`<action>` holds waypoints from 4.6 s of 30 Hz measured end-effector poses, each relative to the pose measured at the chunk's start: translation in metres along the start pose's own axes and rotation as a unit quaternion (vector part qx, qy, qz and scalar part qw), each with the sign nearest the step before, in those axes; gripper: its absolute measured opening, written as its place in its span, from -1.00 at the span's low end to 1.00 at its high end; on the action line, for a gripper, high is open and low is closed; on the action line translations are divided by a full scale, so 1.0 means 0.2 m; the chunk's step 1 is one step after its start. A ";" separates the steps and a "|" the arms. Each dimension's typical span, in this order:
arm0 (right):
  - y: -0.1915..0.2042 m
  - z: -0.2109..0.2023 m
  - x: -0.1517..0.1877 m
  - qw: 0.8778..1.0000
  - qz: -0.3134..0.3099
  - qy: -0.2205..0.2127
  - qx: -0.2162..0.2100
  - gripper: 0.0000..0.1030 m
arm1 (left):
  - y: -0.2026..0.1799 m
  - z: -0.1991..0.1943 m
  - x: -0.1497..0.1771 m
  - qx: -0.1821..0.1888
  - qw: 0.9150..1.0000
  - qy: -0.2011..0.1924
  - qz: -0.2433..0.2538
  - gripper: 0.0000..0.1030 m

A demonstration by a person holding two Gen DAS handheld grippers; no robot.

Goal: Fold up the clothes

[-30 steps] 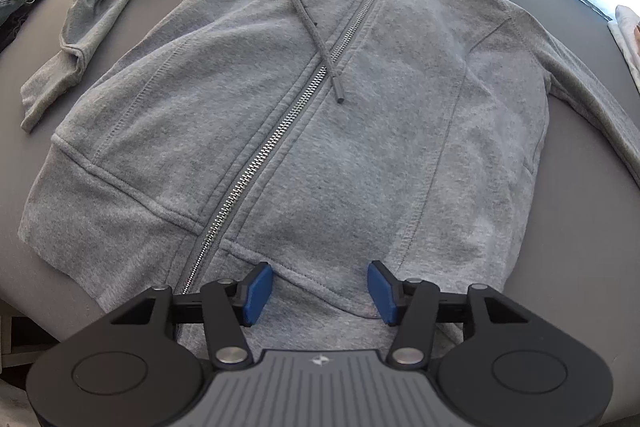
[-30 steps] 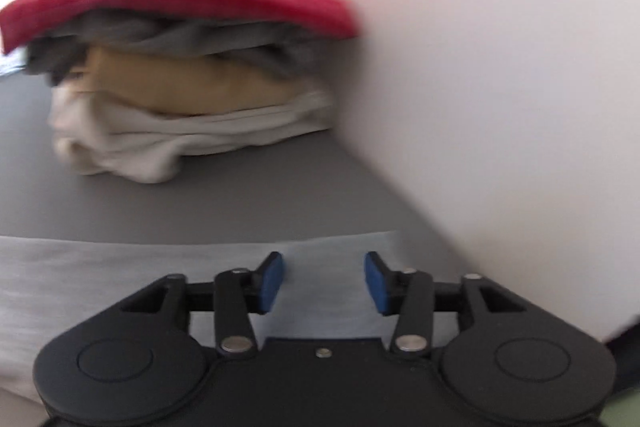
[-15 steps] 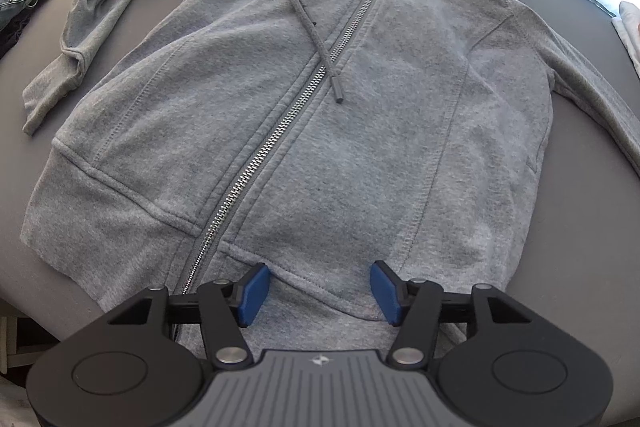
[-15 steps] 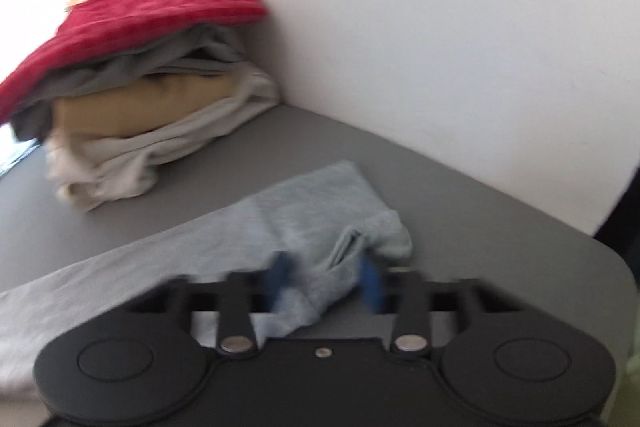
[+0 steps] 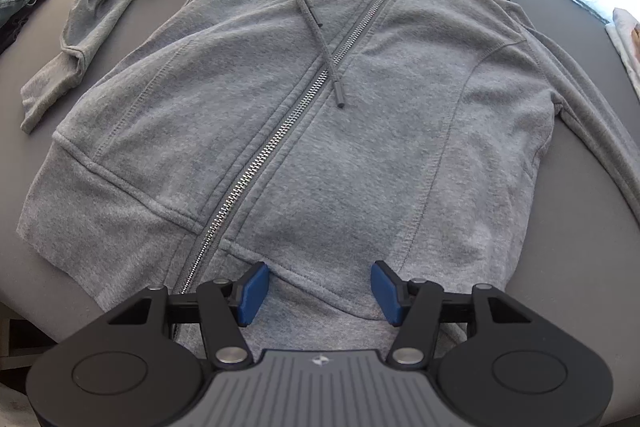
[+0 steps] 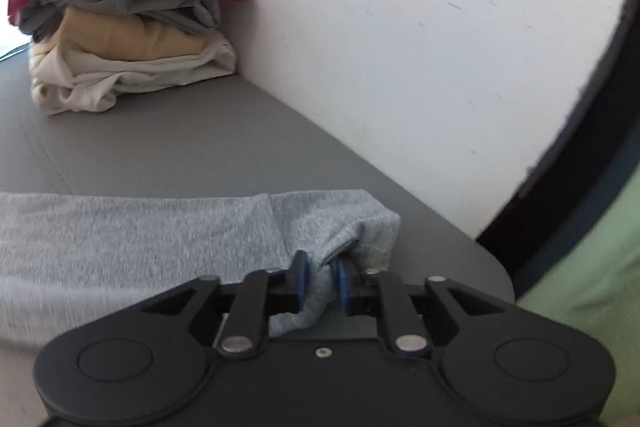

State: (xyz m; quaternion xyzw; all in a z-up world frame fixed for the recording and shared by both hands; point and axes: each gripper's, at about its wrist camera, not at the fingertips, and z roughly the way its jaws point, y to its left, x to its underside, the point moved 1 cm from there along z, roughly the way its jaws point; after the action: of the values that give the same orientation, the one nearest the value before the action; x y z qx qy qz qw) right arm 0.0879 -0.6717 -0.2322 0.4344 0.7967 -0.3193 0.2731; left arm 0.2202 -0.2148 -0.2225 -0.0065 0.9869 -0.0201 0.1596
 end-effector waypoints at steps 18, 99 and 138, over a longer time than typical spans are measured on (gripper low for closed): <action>0.83 -0.65 0.24 0.961 -0.047 0.025 -0.272 0.60 | 0.80 -0.19 -0.09 -0.096 0.991 -0.076 -0.051 0.18; 1.74 -1.28 0.81 0.908 -0.161 -0.069 -0.380 1.00 | 1.67 -0.45 -0.97 0.331 0.925 -0.162 -0.093 -0.82; 1.75 -1.28 0.81 0.909 -0.161 -0.068 -0.379 1.00 | 1.88 0.14 -0.74 -0.171 0.971 -0.132 0.098 -0.91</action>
State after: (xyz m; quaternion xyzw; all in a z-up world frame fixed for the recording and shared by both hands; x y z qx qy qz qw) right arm 0.2729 -0.2498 -0.2768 0.1415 0.8961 -0.0619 0.4160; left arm 0.3670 0.1618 -0.2177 0.0606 0.9417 0.1661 0.2861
